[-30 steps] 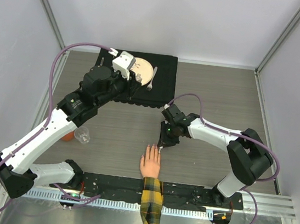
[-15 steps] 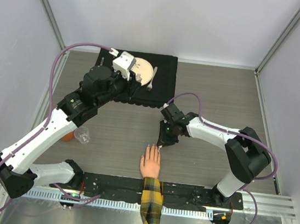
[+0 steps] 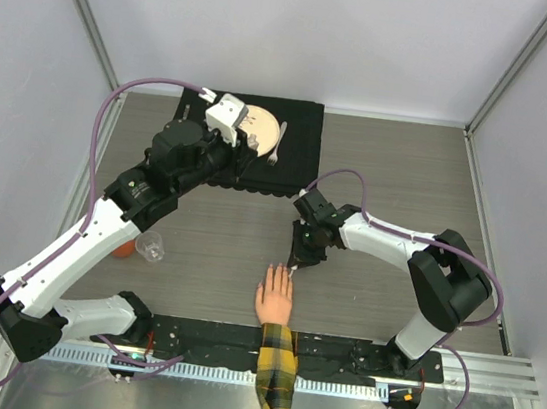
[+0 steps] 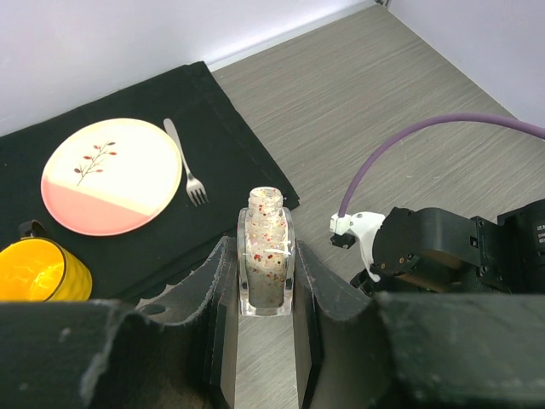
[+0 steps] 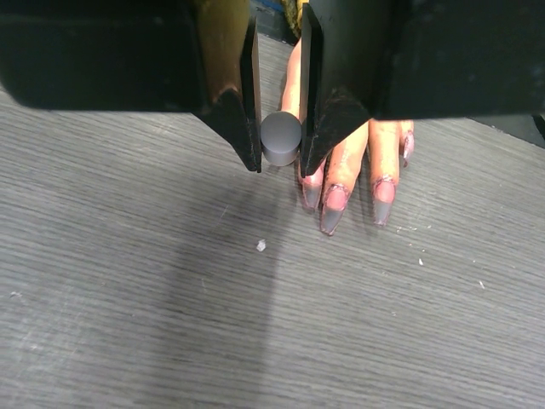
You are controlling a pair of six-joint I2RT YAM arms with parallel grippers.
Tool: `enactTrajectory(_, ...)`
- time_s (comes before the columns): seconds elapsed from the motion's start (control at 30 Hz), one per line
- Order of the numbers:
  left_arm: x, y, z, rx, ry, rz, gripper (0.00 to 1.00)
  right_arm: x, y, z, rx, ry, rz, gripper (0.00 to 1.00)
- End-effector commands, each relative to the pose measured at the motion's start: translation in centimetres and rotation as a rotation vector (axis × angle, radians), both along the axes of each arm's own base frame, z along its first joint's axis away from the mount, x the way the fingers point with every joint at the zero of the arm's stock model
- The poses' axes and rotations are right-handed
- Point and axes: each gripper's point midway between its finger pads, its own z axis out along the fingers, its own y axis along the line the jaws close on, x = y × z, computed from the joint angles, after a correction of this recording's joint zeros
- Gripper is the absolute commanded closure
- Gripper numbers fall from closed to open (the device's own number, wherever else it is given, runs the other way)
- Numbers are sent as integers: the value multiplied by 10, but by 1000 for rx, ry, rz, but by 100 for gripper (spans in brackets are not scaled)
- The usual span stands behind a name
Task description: Paint the nails
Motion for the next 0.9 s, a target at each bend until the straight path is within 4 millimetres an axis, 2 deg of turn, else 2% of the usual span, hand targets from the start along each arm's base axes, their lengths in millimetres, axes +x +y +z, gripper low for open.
enactTrajectory(0.0,2,-1,38,-52,-93,1,100,13,3,6,1,-38,-3,99)
enactTrajectory(0.87,-1,-2,39,-72,-84,-5,100,-4,4,11,48,-14,16,99)
